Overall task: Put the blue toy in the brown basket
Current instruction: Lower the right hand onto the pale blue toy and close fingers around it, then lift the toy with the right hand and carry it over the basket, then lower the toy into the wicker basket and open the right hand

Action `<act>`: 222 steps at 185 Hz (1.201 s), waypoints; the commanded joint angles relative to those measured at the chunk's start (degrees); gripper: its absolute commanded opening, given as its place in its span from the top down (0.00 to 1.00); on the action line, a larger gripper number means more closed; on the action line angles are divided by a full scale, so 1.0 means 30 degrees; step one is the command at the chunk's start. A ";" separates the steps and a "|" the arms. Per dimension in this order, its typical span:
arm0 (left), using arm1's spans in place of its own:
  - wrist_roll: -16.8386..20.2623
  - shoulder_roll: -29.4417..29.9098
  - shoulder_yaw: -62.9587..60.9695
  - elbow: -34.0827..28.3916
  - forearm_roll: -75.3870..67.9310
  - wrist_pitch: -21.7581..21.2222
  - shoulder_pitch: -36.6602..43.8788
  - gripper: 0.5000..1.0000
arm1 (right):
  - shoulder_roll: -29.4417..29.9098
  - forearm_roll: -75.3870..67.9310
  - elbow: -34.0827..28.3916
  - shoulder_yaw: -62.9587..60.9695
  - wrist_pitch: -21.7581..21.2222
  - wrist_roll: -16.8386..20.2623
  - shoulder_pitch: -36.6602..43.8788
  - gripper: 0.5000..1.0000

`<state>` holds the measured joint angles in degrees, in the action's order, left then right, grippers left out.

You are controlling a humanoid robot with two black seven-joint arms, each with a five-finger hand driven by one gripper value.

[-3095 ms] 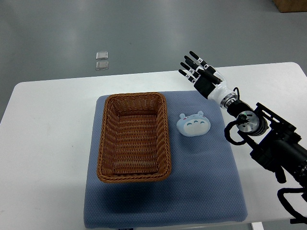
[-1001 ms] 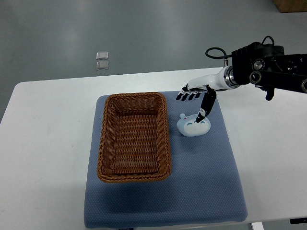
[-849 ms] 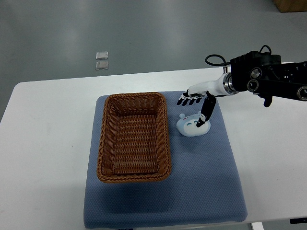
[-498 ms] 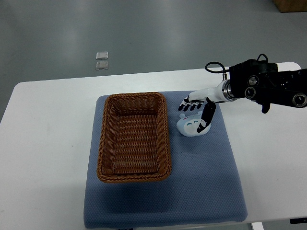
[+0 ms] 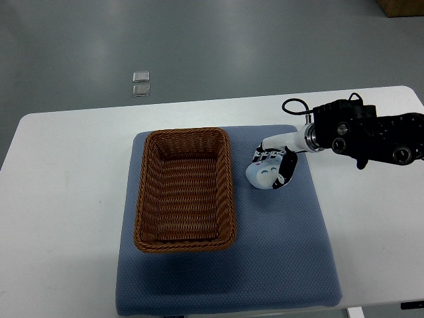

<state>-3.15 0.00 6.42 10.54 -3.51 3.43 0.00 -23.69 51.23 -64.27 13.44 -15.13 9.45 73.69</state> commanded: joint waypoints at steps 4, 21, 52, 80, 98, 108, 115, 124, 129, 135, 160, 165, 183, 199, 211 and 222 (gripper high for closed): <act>-0.0004 0.0000 -0.0001 0.0001 -0.0001 0.0001 0.0000 0.00 | 0.0044 0.0385 0.0065 0.0002 0.0034 -0.0015 -0.0041 0.87; -0.0004 0.0000 -0.0001 0.0001 -0.0001 0.0001 0.0000 0.00 | -0.0073 0.0385 0.0065 -0.0027 0.0034 -0.0044 0.0076 0.96; -0.0004 0.0000 0.0028 -0.0028 -0.0001 0.0001 0.0000 0.00 | -0.0629 0.0033 -0.0169 -0.0174 -0.0230 -0.0073 0.1307 1.00; -0.0004 0.0000 0.0028 -0.0028 -0.0001 0.0001 0.0000 0.00 | -0.0893 -0.0494 -0.0784 -0.0759 -0.0786 -0.0073 0.3005 1.00; -0.0004 0.0000 0.0028 -0.0028 -0.0001 0.0001 0.0000 0.00 | -0.0717 -0.0992 -0.0872 -0.0877 -0.0962 -0.0073 0.4090 1.00; -0.0004 0.0000 0.0028 -0.0028 -0.0001 0.0001 0.0000 0.00 | -0.0542 -0.1256 -0.1019 -0.0906 -0.1021 -0.0103 0.4617 1.00; -0.0004 0.0000 0.0028 -0.0028 -0.0001 0.0001 0.0000 0.00 | -0.0308 -0.1490 -0.1194 -0.0935 -0.1050 -0.0103 0.5026 1.00; -0.0004 0.0000 0.0028 -0.0028 -0.0001 0.0001 0.0000 0.00 | 0.0191 -0.1754 -0.1224 -0.0936 -0.1021 -0.0132 0.5379 1.00; -0.0004 0.0000 0.0028 -0.0057 -0.0001 0.0001 0.0000 0.00 | 0.0396 -0.1930 -0.1224 -0.0936 -0.1021 -0.0132 0.5496 1.00; -0.0004 0.0000 0.0028 -0.0057 -0.0001 0.0001 0.0000 0.00 | 0.0835 -0.2135 -0.1224 -0.0906 -0.0991 -0.0132 0.5643 1.00; -0.0004 0.0000 0.0028 -0.0028 -0.0001 0.0001 0.0000 0.00 | 0.3031 -0.2340 -0.0785 -0.0877 -0.0699 -0.0132 0.5819 1.00; -0.0004 0.0000 0.0028 -0.0028 -0.0001 0.0001 0.0000 0.00 | 0.3441 -0.2311 -0.0668 -0.0877 -0.0640 -0.0132 0.5818 1.00; -0.0004 0.0000 0.0028 -0.0028 -0.0001 0.0001 0.0000 0.00 | 0.5111 -0.2311 0.0270 -0.0760 -0.0406 -0.0132 0.5555 1.00; -0.0004 0.0000 0.0028 -0.0028 -0.0001 0.0001 0.0000 0.00 | 0.6314 -0.2252 0.0915 -0.0730 -0.0200 -0.0191 0.5174 1.00; -0.0004 0.0000 0.0028 -0.0028 -0.0001 0.0001 0.0000 0.00 | 0.7309 -0.2252 0.1617 -0.0730 -0.0025 -0.0279 0.4764 1.00; -0.0004 0.0000 0.0058 -0.0028 -0.0001 0.0001 0.0000 0.00 | 0.7896 -0.2194 0.2174 -0.0701 0.0092 -0.0279 0.4501 1.00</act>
<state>-3.17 0.00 6.51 10.46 -3.52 3.42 0.00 -3.58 44.46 -60.64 11.24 -15.51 8.73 88.69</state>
